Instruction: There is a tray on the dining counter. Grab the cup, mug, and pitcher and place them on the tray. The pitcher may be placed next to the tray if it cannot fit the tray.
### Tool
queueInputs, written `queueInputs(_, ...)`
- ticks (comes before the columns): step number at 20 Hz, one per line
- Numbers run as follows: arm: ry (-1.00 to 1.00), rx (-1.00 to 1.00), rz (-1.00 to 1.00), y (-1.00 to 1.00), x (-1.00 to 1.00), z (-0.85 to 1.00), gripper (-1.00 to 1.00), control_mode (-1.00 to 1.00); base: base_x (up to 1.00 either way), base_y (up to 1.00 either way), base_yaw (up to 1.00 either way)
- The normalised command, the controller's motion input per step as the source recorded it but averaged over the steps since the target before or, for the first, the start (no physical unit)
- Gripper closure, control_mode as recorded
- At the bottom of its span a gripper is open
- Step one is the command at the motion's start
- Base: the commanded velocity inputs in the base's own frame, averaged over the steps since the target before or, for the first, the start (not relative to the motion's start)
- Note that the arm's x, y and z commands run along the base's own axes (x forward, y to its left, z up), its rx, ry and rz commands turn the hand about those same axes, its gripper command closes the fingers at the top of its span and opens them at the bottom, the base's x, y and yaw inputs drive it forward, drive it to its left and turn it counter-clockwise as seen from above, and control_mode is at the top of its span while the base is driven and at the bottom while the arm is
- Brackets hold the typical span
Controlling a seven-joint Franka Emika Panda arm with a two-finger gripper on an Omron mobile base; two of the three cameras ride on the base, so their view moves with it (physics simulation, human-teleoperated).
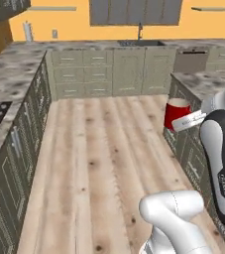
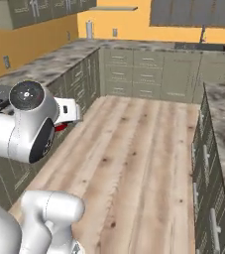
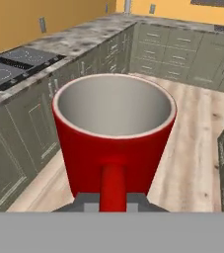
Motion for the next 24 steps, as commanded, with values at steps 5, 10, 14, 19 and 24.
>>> queueInputs(5,0.0,0.0,0.0,0.0,0.0,0.0,1.0,1.0,-0.01,0.0,-1.0)
queueInputs(10,0.0,0.0,0.0,0.0,0.0,0.0,1.0,1.0,0.0,0.03,-1.0)
queueInputs(14,0.0,0.0,0.0,0.0,0.0,0.0,1.0,1.0,0.02,-0.04,-0.98)
queueInputs(19,0.0,0.0,0.0,0.0,0.0,0.0,1.0,1.0,0.37,-0.95,-0.16)
queueInputs(24,0.0,0.0,0.0,0.0,0.0,0.0,1.0,1.0,0.97,-1.0,0.08)
